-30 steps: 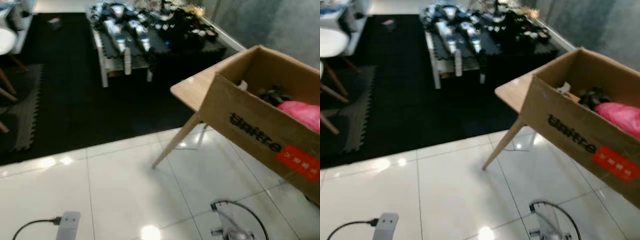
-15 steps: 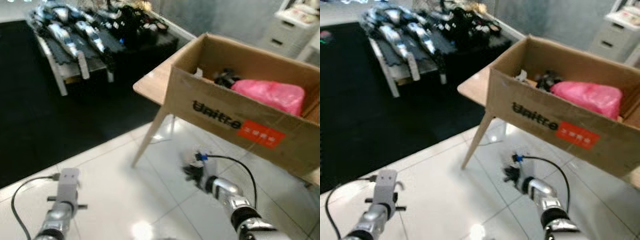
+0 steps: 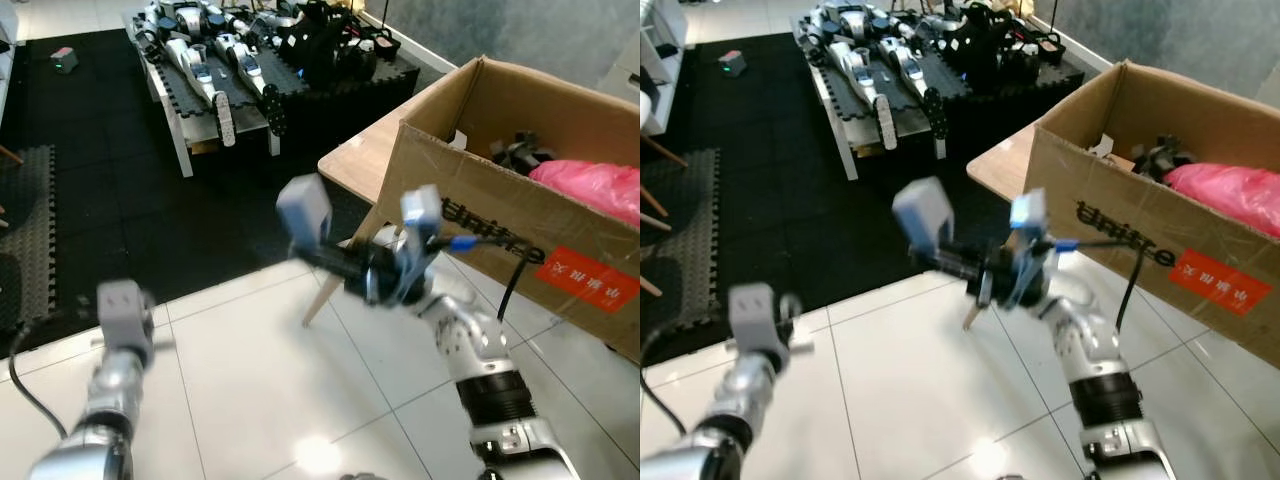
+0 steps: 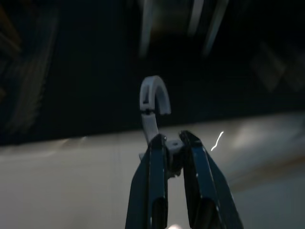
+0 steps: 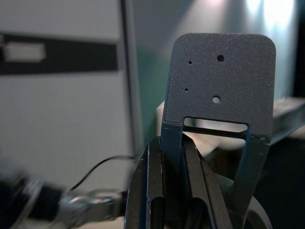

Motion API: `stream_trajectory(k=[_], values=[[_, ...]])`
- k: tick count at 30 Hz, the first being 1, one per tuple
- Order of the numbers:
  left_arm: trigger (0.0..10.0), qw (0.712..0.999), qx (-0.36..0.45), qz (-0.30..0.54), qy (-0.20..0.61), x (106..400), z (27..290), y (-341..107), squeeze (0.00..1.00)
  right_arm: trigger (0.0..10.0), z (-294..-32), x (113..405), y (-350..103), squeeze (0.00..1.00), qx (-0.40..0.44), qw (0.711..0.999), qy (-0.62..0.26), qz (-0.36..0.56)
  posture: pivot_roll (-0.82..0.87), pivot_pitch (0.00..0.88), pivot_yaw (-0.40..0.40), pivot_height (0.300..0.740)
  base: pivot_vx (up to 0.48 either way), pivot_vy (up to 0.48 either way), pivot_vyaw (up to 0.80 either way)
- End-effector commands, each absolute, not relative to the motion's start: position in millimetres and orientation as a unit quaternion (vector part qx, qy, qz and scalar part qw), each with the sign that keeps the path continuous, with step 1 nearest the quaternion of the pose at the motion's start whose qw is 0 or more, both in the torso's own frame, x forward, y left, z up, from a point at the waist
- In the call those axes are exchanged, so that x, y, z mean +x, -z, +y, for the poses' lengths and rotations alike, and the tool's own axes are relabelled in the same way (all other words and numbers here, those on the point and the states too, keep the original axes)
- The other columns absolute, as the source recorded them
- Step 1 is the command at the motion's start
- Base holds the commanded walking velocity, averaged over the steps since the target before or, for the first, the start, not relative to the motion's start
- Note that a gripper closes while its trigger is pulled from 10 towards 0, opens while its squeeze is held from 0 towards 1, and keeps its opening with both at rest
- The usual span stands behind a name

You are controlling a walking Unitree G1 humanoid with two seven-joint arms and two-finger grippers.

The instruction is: Picking trash to rubbish bin

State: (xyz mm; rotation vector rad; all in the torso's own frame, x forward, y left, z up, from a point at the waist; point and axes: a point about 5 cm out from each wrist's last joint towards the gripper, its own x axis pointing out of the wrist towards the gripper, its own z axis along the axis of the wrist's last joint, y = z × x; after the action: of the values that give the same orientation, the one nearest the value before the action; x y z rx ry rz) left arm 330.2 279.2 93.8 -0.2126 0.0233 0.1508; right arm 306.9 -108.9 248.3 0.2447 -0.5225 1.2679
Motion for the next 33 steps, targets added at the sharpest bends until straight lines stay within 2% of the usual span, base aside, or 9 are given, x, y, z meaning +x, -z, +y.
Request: stream_trajectory(k=[1,8,10,14,16,20,23,27,33], values=[[10.0,0.988,-0.127,-0.075,-0.040,338,289,-131,0.00,10.0,-116,307,-267,0.00,0.113,0.775,-0.558,-0.274,0.06,0.097,-0.011,0.740,0.000,0.000,0.00],[10.0,0.954,-0.141,-0.229,0.132,348,269,-216,0.00,10.0,-139,323,-299,0.00,0.054,0.842,-0.435,-0.314,0.07,0.098,-0.012,0.740,0.000,0.000,0.00],[10.0,0.924,-0.149,-0.280,0.213,343,253,-249,0.00,10.0,-156,334,-309,0.00,0.005,0.883,-0.351,-0.312,0.06,0.099,-0.011,0.740,0.000,0.000,0.00],[10.0,0.894,-0.157,-0.309,0.285,336,237,-269,0.00,10.0,-175,341,-317,0.00,-0.027,0.911,-0.272,-0.308,0.06,0.100,-0.010,0.740,0.000,0.000,0.00],[10.0,0.869,-0.160,-0.322,0.340,328,220,-283,0.00,10.0,-199,344,-322,0.00,-0.034,0.933,-0.201,-0.296,0.05,0.100,-0.008,0.740,0.000,0.000,0.00],[10.0,0.852,-0.162,-0.323,0.379,322,202,-287,0.00,10.0,-223,348,-316,0.00,-0.055,0.952,-0.138,-0.266,0.05,0.099,-0.007,0.740,0.000,0.000,-0.60],[10.0,0.852,-0.162,-0.323,0.379,322,202,-287,0.00,10.0,-223,348,-316,0.00,-0.055,0.952,-0.138,-0.266,0.05,0.099,-0.007,0.740,0.000,0.000,-0.80],[10.0,0.847,-0.169,-0.293,0.410,318,182,-275,0.00,10.0,-257,351,-306,0.00,-0.081,0.968,-0.052,-0.233,0.05,0.099,-0.010,0.740,0.000,0.000,-0.80],[10.0,0.842,-0.169,-0.279,0.429,312,168,-270,0.00,10.0,-262,352,-309,0.00,-0.087,0.967,-0.027,-0.239,0.05,0.102,-0.015,0.740,0.000,0.000,-0.80]])
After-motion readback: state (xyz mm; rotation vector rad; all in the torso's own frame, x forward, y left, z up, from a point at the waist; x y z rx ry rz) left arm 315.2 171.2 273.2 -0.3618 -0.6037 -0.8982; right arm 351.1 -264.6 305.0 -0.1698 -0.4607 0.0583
